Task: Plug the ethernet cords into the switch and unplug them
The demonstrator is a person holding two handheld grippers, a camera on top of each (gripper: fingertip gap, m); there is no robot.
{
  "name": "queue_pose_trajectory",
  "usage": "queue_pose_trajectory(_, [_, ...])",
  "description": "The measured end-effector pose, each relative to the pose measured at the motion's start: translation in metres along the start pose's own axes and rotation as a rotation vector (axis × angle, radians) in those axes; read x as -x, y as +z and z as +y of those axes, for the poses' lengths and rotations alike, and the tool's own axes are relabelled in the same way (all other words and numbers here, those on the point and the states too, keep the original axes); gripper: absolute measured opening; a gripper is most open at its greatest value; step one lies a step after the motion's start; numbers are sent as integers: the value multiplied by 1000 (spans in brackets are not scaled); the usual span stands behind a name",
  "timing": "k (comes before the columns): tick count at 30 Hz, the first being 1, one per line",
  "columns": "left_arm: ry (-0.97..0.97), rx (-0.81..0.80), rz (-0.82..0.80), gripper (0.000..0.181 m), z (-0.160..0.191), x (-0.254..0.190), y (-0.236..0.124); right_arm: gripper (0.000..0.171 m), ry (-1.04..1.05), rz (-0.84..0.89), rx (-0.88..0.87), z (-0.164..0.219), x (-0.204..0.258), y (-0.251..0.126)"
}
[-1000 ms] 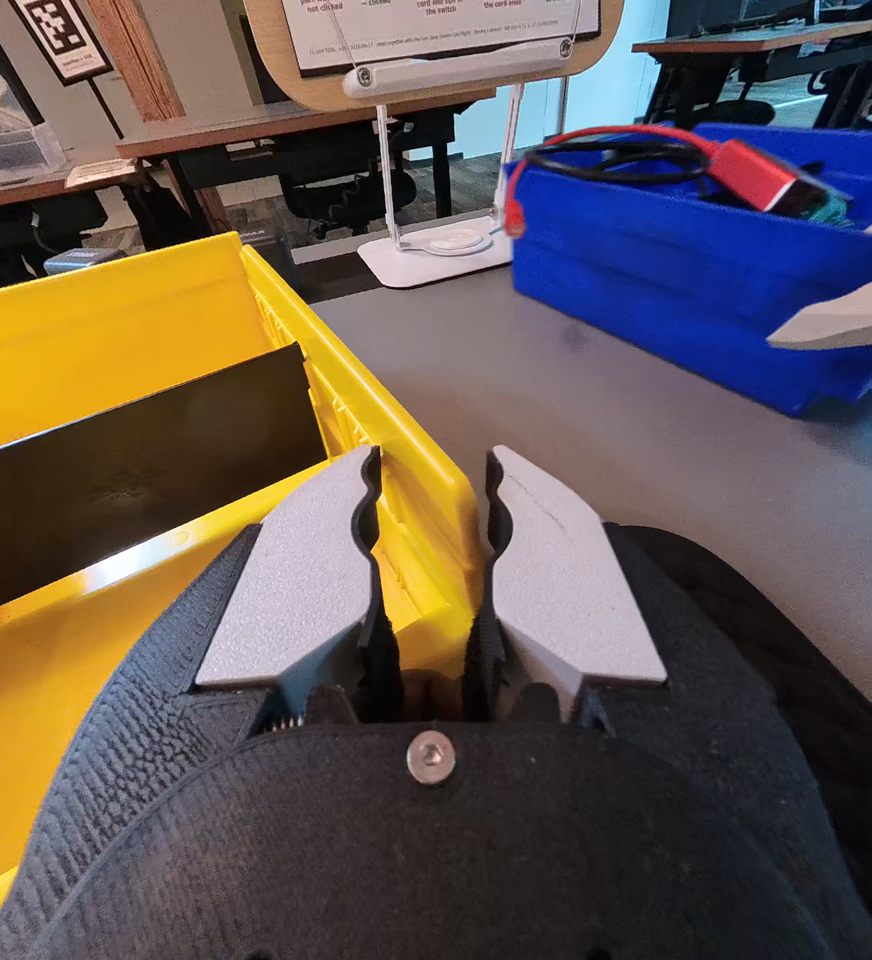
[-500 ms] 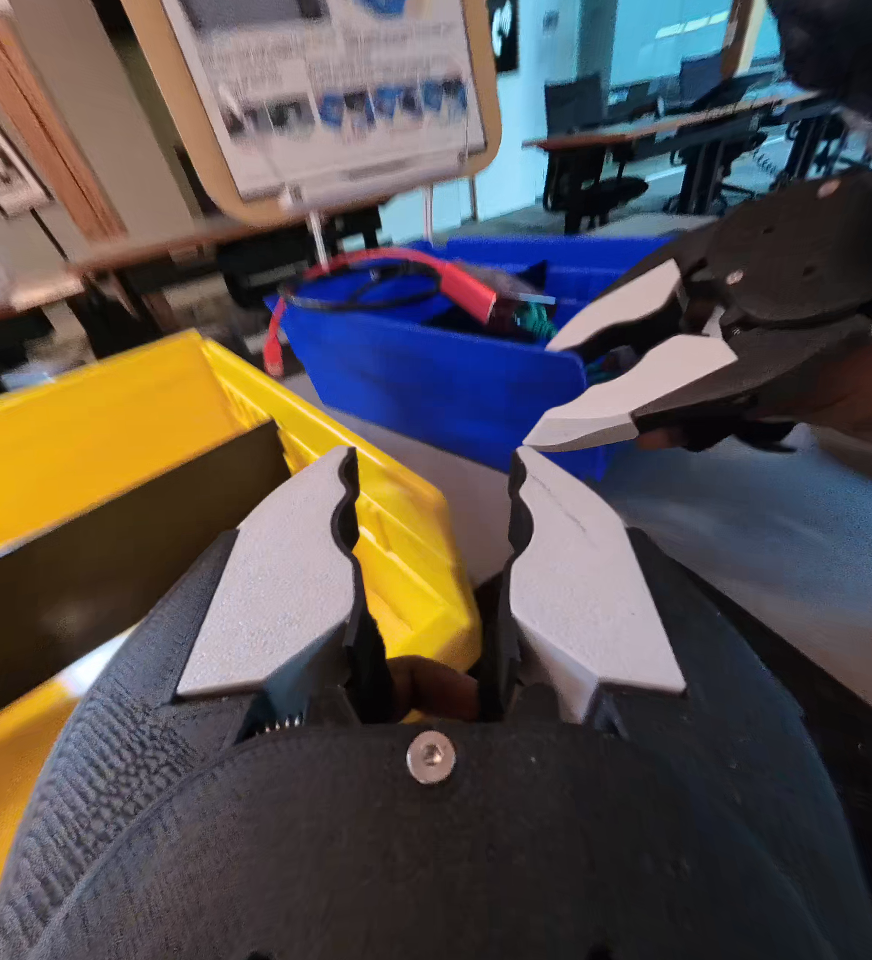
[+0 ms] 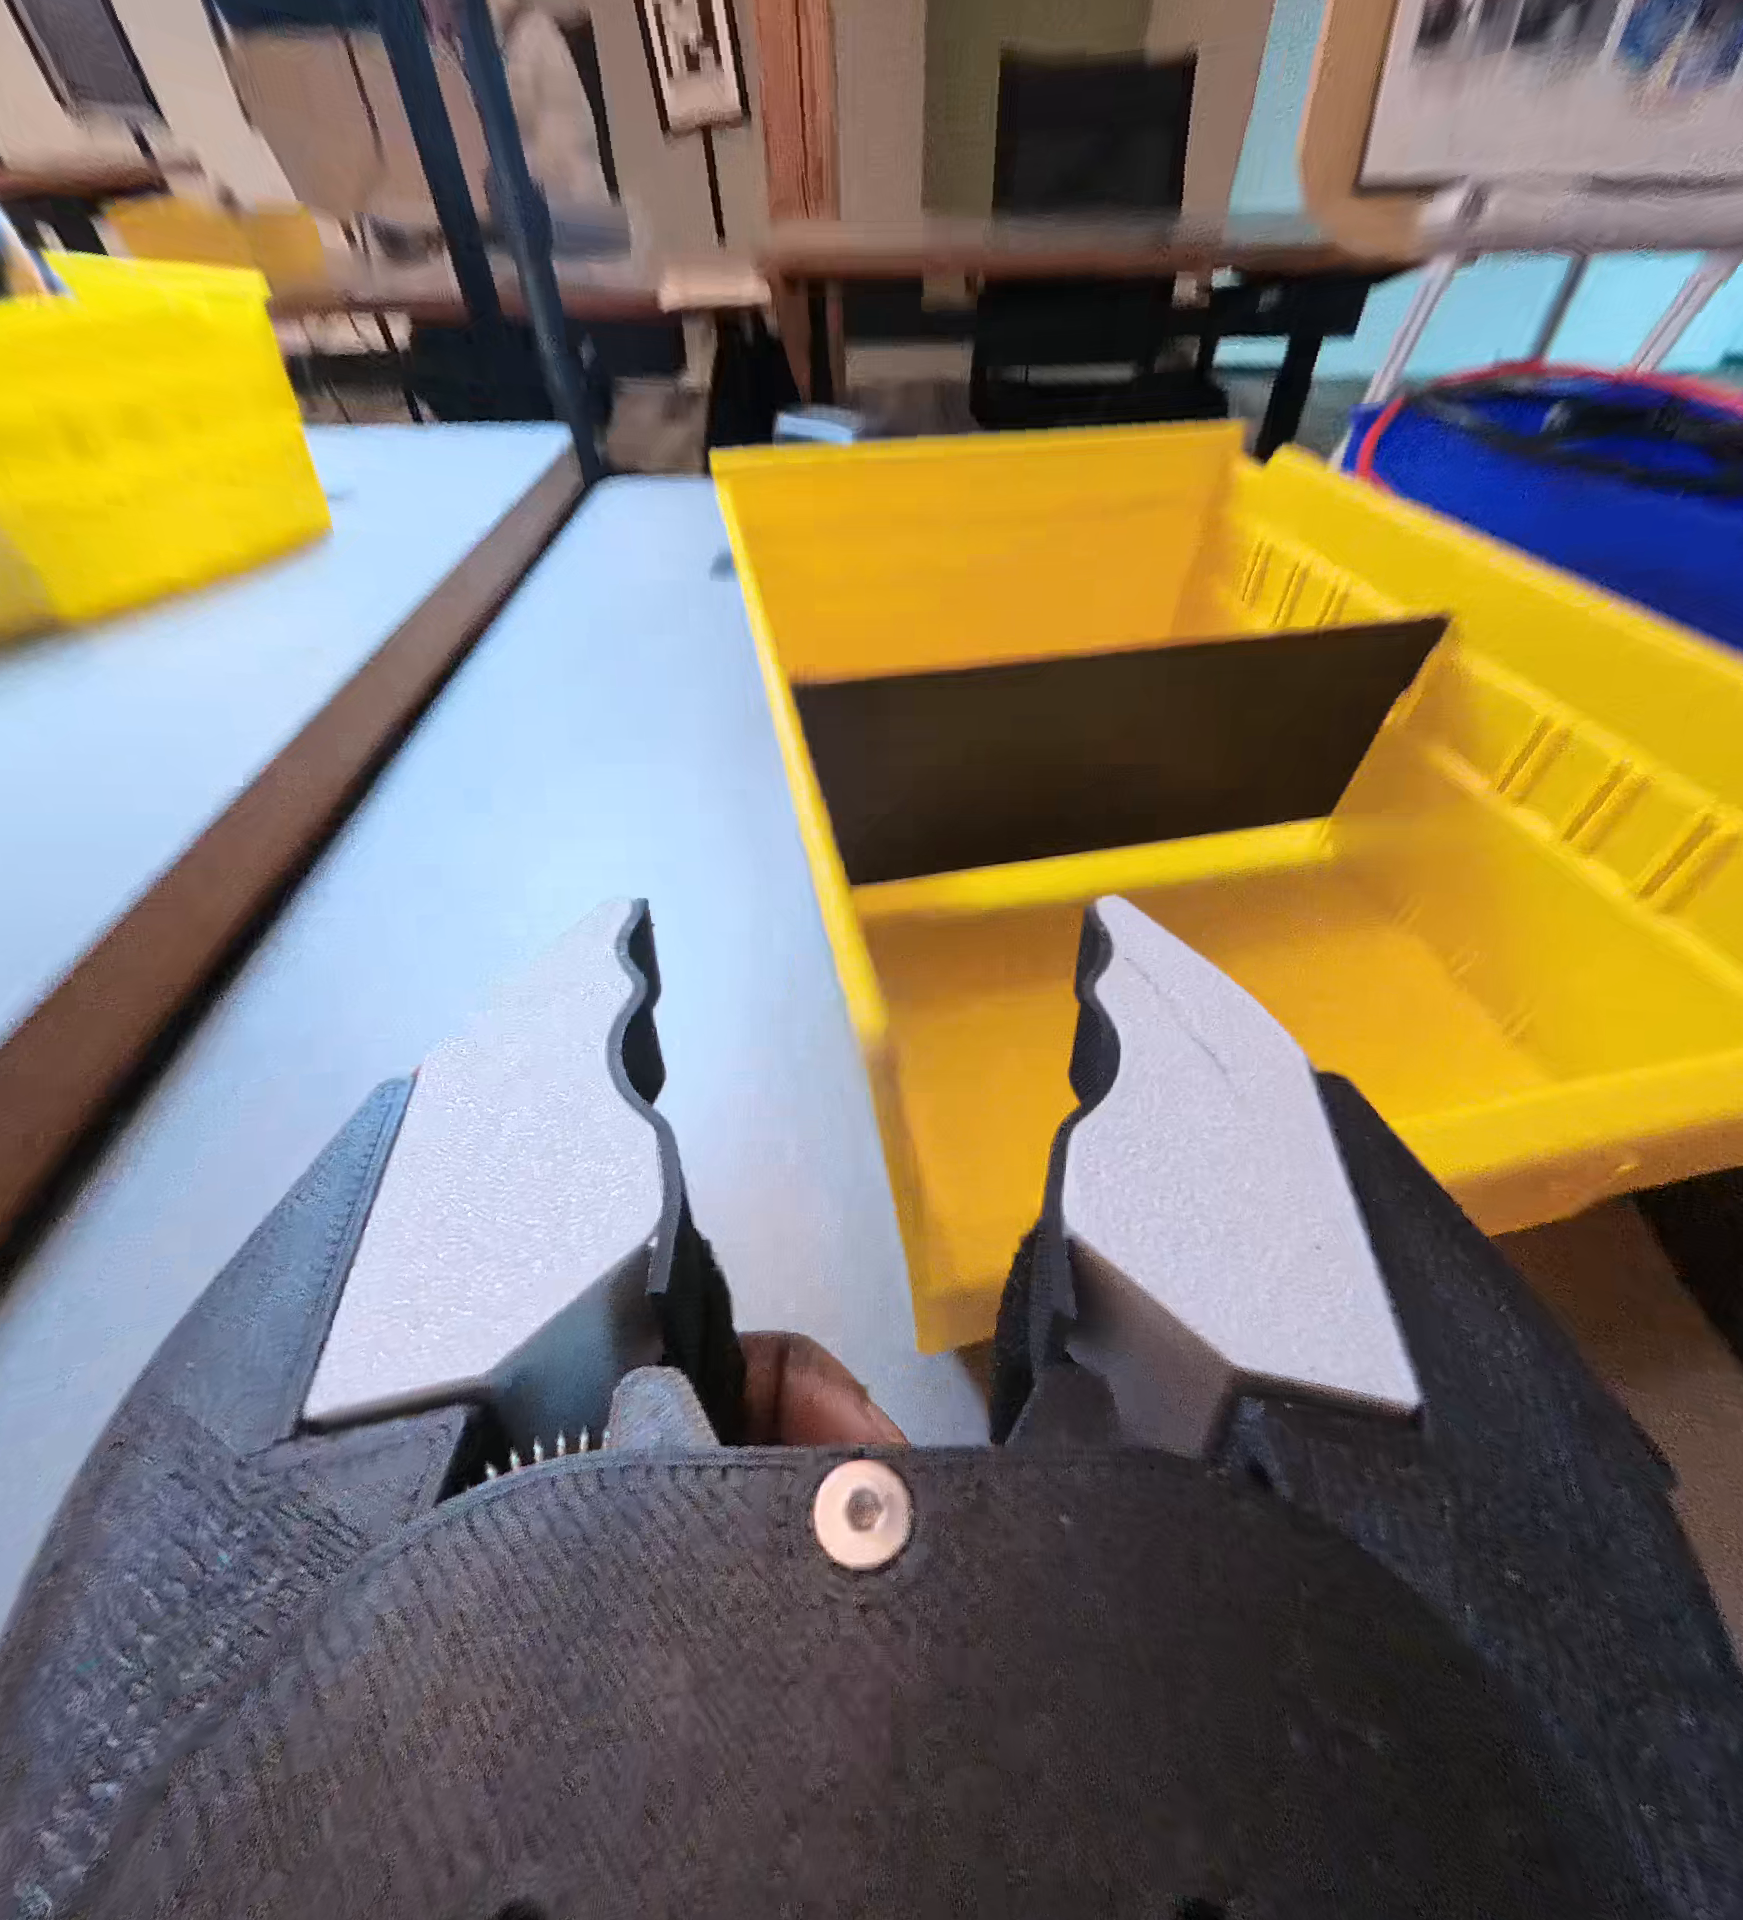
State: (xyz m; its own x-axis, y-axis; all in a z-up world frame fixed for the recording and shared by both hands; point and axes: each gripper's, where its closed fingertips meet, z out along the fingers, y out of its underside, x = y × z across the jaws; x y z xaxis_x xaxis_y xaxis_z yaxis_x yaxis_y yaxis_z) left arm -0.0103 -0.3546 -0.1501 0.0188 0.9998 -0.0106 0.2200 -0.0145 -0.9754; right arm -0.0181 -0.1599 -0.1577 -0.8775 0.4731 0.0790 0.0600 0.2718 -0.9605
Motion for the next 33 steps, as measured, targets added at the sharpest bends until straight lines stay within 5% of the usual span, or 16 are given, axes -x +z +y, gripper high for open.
queue_pose_trajectory(4, [7,40,81,41,18,-12,14,59,23,-18,102,14,0,9])
queue_pose_trajectory(7, [81,40,-71,8,17,2,12,42,-13,-48,163,21,6,15])
queue_pose_trajectory(16, [121,-254,-177,6,-58,-25,-21,20,-286,152,12,-13,-10,-13])
queue_pose_trajectory(24, [48,-608,-73,8,-136,-118,-54,16,-437,438,-217,-74,-55,-122])
queue_pose_trajectory(33, [97,-578,288,11,-175,-303,-3,13,-292,789,-177,-38,-142,-280])
